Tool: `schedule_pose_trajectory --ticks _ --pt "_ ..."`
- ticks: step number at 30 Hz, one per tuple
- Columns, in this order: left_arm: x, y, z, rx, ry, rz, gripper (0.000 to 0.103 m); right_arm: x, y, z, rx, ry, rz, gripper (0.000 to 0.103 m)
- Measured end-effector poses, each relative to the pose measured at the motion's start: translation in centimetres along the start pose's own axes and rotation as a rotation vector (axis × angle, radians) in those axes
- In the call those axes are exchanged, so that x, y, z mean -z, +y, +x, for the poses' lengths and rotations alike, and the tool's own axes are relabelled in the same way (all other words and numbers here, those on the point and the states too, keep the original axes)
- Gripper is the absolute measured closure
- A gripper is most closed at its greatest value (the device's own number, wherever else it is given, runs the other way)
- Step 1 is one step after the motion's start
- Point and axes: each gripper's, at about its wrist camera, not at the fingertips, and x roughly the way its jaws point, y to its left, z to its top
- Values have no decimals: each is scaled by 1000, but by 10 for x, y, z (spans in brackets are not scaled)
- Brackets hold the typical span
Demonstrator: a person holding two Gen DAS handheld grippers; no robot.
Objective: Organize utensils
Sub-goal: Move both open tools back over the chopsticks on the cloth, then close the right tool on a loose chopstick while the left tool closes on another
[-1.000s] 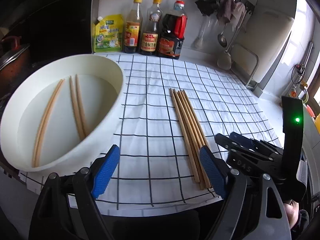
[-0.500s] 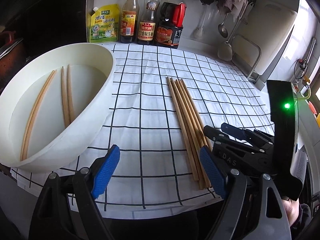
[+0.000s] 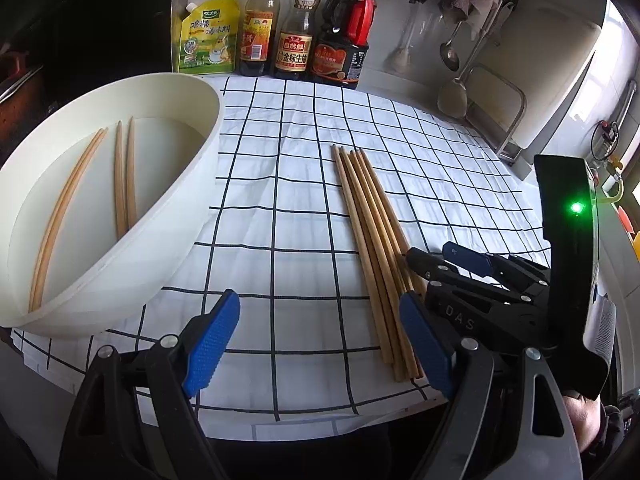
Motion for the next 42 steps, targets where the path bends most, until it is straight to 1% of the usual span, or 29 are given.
schedule_pose_trajectory --ticks 3,6,8,10,12,16,21,24,28,31,33,34,36,42 --pt "0 -1 1 -5 -1 1 23 0 3 3 14 0 -21 63" --pt "0 -2 1 -8 1 1 23 0 1 3 11 -6 -20 63" --pt "0 -3 3 -10 1 1 23 1 -1 3 25 -12 -25 71" --pt "-1 -4 4 -12 2 1 23 1 -3 2 30 -16 -26 86" --pt "-2 -5 7 -13 4 0 23 1 -7 1 27 -16 -17 93" --pt "-4 -7 13 -8 13 -1 23 3 -15 -1 25 -18 -2 96" --pt "-8 -11 24 -14 25 -7 23 9 -29 -5 29 -23 34 96" --pt "-9 -11 31 -31 31 -10 22 13 -39 -9 30 -26 55 96" --pt "-12 -12 41 -65 40 -13 22 21 -50 -15 23 -30 87 96" --pt "-14 -15 47 -105 42 6 22 22 -51 -16 17 -33 89 96" --pt "-15 -16 50 -116 47 12 22 23 -52 -16 10 -35 92 96" --pt "-16 -16 51 -121 49 13 22 23 -53 -16 -1 -35 99 95" --pt "-17 -17 54 -132 51 15 22 23 -55 -16 -24 -39 112 87" --pt "-18 -21 63 -156 65 25 22 23 -53 -17 -21 -50 106 87"
